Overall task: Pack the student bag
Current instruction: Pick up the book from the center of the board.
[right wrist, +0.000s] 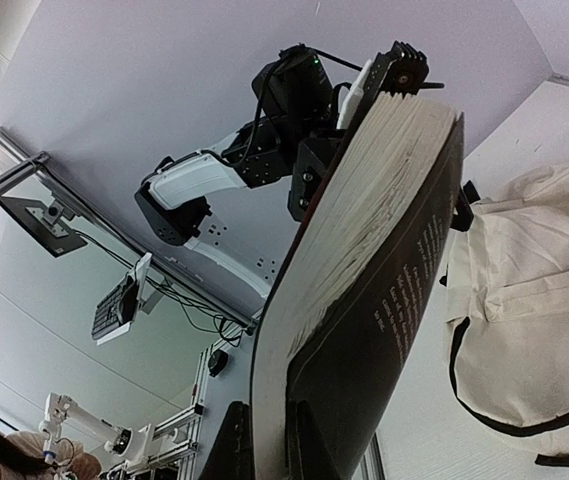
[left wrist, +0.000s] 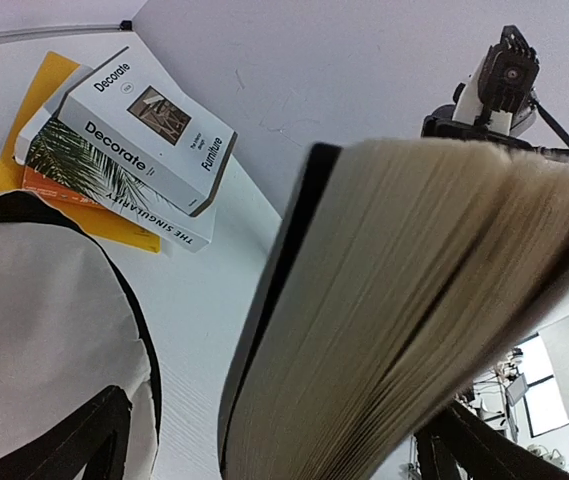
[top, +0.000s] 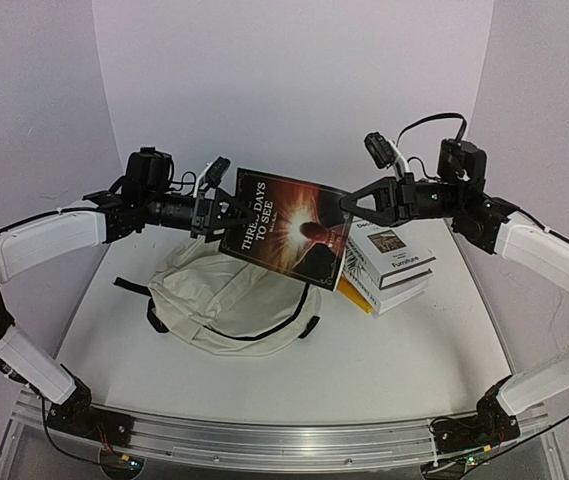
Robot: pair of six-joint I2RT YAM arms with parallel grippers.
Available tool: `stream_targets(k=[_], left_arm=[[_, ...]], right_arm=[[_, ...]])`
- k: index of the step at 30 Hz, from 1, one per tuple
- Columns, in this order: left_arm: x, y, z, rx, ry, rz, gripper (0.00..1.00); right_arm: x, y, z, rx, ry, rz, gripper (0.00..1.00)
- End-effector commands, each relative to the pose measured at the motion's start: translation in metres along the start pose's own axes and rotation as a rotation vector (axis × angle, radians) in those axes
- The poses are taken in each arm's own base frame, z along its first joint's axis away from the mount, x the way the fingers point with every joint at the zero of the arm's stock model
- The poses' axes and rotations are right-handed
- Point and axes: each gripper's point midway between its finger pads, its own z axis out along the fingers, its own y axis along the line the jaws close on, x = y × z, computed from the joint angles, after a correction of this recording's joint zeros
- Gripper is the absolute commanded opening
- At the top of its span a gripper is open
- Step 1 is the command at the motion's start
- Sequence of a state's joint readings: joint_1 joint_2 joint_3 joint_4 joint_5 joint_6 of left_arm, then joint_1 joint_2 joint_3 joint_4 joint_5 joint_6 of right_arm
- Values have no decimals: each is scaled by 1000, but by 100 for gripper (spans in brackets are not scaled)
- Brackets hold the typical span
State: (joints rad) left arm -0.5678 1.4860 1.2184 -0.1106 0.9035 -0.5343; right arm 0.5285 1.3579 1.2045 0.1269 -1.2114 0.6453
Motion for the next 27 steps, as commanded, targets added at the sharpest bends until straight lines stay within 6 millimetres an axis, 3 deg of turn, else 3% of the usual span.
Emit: stream_targets(k=[1, 8, 13, 18, 24, 27], left_arm=[[-10, 11, -8, -147, -24, 68, 99], [-3, -37, -5, 147, 32, 74, 98], [0, -52, -9, 214, 47, 88, 89], [-3, -59, -13, 228, 27, 109, 66], [-3, -54, -19, 177, -39, 104, 29], [-2, -57, -23, 173, -57, 102, 16]], right_arm=[[-20, 44, -3, -95, -31, -173, 0], [-16, 33, 1, -90, -24, -151, 0], [-16, 31, 3, -96, -21, -150, 0], [-14, 21, 6, -86, -19, -136, 0], [-13, -6, 11, -27, -41, -86, 0], [-12, -20, 13, -5, -44, -66, 0]])
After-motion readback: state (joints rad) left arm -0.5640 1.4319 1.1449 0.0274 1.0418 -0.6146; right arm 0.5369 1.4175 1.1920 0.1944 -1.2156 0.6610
